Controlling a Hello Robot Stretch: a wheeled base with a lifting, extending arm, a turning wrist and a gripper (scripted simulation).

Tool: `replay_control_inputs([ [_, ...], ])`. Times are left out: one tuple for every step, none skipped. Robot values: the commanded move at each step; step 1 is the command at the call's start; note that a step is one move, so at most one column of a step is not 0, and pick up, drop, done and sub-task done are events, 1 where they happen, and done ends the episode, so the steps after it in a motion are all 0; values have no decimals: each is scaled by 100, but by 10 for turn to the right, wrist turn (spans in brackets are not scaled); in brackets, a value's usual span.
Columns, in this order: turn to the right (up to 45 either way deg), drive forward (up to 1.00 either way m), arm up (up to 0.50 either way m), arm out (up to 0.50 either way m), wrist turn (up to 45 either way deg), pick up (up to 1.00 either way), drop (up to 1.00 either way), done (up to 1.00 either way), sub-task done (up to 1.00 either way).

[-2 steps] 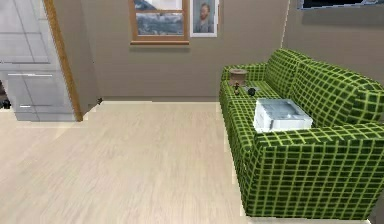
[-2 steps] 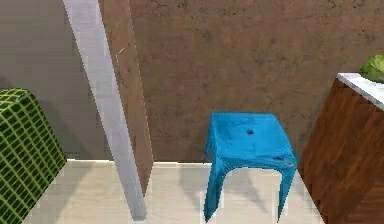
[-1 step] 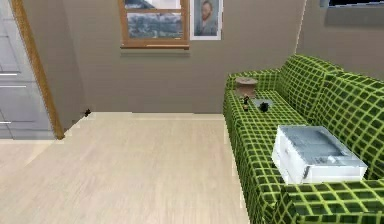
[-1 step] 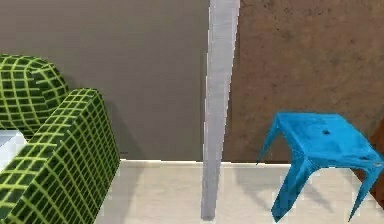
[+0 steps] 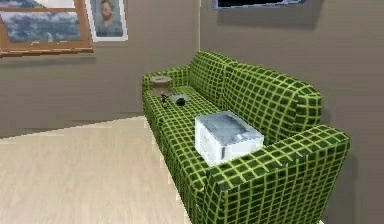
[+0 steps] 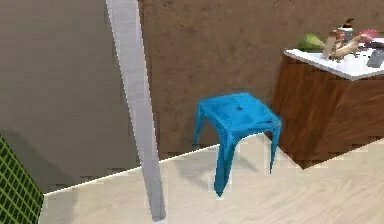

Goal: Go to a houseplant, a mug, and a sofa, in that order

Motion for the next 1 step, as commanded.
replay_control_inputs([
  [0, 0, 0, 0, 0, 0, 0, 100, 0],
])
